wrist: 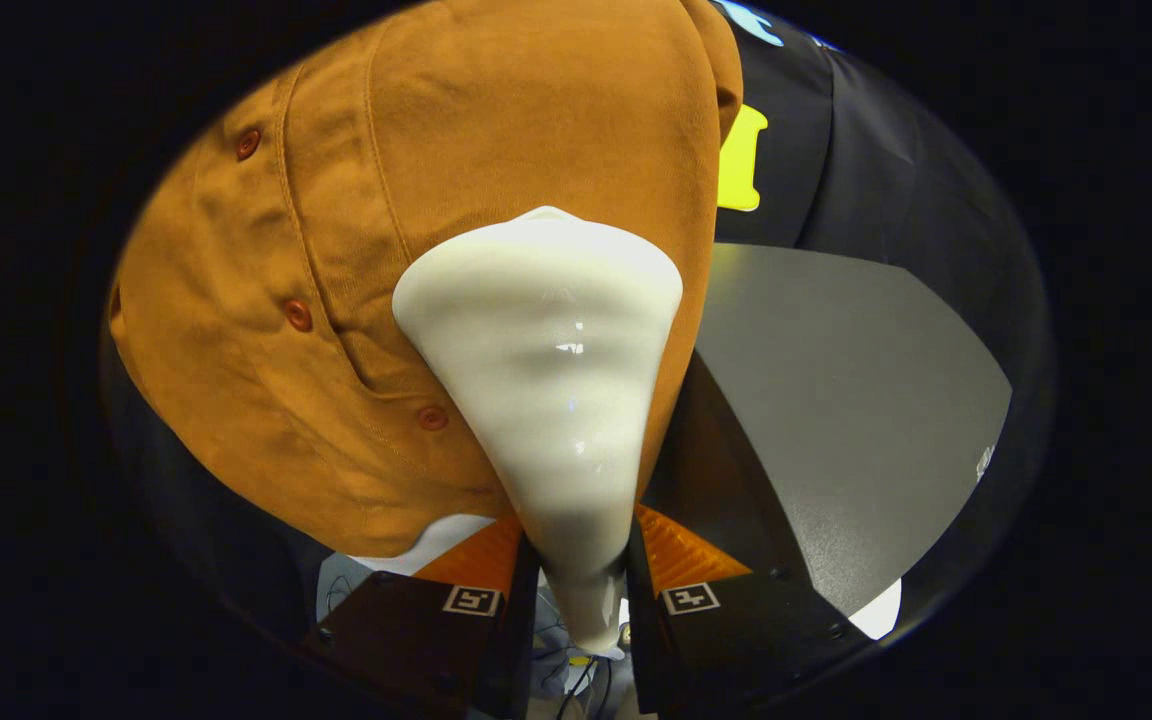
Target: Iron the clothes twice with a garment steamer, once on the left side and once on the right side.
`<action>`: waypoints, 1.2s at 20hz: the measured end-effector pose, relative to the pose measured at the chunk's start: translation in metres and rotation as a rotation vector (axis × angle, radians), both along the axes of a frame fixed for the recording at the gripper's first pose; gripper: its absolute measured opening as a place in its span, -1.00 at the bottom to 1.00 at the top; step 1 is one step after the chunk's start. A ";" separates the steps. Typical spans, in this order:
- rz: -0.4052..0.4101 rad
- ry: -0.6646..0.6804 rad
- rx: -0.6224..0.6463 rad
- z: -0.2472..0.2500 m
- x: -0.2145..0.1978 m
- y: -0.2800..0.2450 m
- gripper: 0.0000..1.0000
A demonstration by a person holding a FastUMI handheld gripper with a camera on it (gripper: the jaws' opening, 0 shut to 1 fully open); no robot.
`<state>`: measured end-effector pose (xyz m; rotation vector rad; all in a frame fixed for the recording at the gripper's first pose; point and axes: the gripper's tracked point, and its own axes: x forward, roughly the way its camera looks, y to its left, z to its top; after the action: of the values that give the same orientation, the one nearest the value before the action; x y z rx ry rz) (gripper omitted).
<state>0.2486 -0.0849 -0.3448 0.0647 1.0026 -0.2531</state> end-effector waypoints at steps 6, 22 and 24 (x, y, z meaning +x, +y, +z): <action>-0.011 -0.058 -0.002 0.021 -0.003 -0.008 -0.12; 0.269 -0.649 0.054 0.221 0.038 0.128 -0.13; 0.302 -0.642 0.067 0.217 0.041 0.147 -0.13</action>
<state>0.2891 0.0620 -0.1281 0.0497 0.3715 0.0820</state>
